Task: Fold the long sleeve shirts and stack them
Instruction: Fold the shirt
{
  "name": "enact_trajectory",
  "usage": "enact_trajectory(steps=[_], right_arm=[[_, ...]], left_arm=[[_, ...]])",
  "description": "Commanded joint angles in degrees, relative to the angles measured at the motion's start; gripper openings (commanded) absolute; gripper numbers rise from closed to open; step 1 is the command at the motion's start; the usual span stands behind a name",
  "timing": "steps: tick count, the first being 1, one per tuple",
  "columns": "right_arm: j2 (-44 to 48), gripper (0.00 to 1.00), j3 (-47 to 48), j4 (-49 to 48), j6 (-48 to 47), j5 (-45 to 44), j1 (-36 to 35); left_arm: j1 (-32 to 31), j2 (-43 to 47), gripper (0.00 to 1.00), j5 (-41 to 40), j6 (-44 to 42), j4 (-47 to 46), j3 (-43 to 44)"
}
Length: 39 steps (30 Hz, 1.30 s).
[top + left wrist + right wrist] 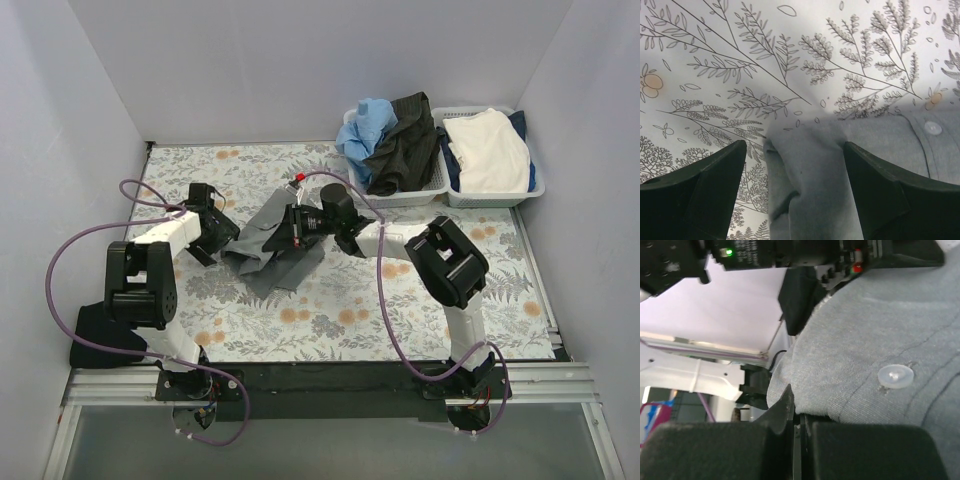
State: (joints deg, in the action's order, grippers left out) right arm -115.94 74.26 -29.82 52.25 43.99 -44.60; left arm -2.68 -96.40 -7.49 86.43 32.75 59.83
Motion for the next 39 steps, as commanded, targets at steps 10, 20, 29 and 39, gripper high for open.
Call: enact_trajectory(steps=[10, 20, 29, 39], right_arm=[[8.61, 0.51, -8.97, 28.73, -23.66, -8.11, -0.22], [21.37, 0.62, -11.51, 45.91, -33.53, -32.10, 0.65], [6.09, 0.36, 11.33, 50.39, -32.82, -40.38, 1.88], [-2.01, 0.12, 21.90, 54.17, -33.62, -36.61, 2.76]], left_arm=[[1.10, -1.95, 0.78, 1.77, -2.93, 1.96, 6.43], [0.31, 3.56, 0.77, 3.97, -5.65, 0.21, 9.69], [-11.29, 12.90, 0.70, 9.31, -10.23, -3.83, 1.34], [-17.36, 18.09, 0.43, 10.56, -10.41, -3.31, -8.31]])
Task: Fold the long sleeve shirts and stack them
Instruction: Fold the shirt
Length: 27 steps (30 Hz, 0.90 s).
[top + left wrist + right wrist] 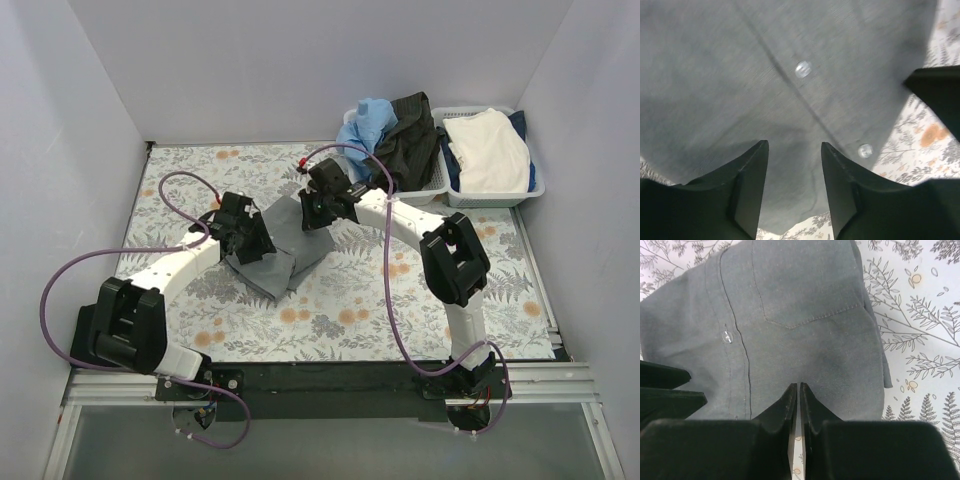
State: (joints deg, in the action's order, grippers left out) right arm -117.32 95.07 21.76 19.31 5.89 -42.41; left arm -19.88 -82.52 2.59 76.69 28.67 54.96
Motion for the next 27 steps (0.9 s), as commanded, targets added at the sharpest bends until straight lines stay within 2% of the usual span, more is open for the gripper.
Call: enact_trajectory(steps=[1, 4, 10, 18, 24, 27], right_arm=[[-0.81, 0.12, 0.39, 2.41, -0.68, 2.10, 0.58], [-1.68, 0.10, -1.20, 2.24, -0.68, 2.72, 1.28], [-5.37, 0.07, -2.25, 2.24, -1.12, 3.51, 3.82], [-6.79, 0.01, -3.14, 2.67, -2.34, 2.37, 8.57], [0.15, 0.02, -1.99, 3.73, -3.40, 2.19, 8.49], [4.28, 0.04, -3.04, 4.17, -3.67, 3.33, 7.79]], left_arm=[[-0.25, 4.38, 0.41, 0.66, -0.57, 0.78, -4.06], [-1.04, 2.99, 0.34, 0.75, -0.31, 0.25, -6.44], [-2.88, -1.50, 0.34, 0.40, 0.13, 0.60, -9.51], [-2.97, -2.91, 0.34, -5.84, 1.01, 5.17, -9.88], [-2.97, 4.37, 0.50, -4.53, -0.83, 7.89, -1.72], [-3.15, 8.86, 0.54, -0.07, -0.49, 8.16, -0.64]])
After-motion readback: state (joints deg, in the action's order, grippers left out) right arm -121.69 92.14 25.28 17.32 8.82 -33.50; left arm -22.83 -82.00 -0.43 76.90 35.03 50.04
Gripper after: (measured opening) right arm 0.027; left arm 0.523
